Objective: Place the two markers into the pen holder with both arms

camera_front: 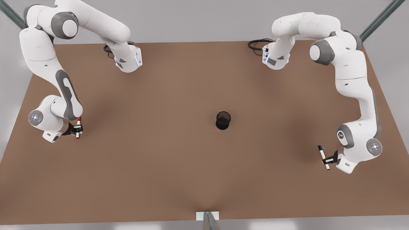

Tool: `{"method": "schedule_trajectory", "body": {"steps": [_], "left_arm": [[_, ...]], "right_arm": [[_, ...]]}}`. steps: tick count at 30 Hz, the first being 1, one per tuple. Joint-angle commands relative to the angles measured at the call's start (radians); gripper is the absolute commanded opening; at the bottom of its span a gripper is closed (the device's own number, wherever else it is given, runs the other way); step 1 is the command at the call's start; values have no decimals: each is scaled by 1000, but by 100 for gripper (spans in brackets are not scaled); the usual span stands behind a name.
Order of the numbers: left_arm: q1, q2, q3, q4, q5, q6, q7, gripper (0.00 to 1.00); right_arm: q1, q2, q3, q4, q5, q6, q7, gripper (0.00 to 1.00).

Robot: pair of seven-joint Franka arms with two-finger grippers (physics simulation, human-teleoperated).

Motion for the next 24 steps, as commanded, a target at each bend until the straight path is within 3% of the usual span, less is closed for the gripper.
{"method": "schedule_trajectory", "body": {"steps": [1, 16, 24], "left_arm": [[2, 5, 0, 2, 1, -12, -24, 56], [5, 28, 6, 10, 4, -9, -16, 53], [5, 34, 8, 12, 6, -7, -15, 50]], "right_arm": [[-3, -1, 2, -5, 1, 26, -48, 46], [-16, 8, 2, 2, 1, 27, -63, 33], [-7, 4, 16, 23, 1, 4, -54, 32]]}}
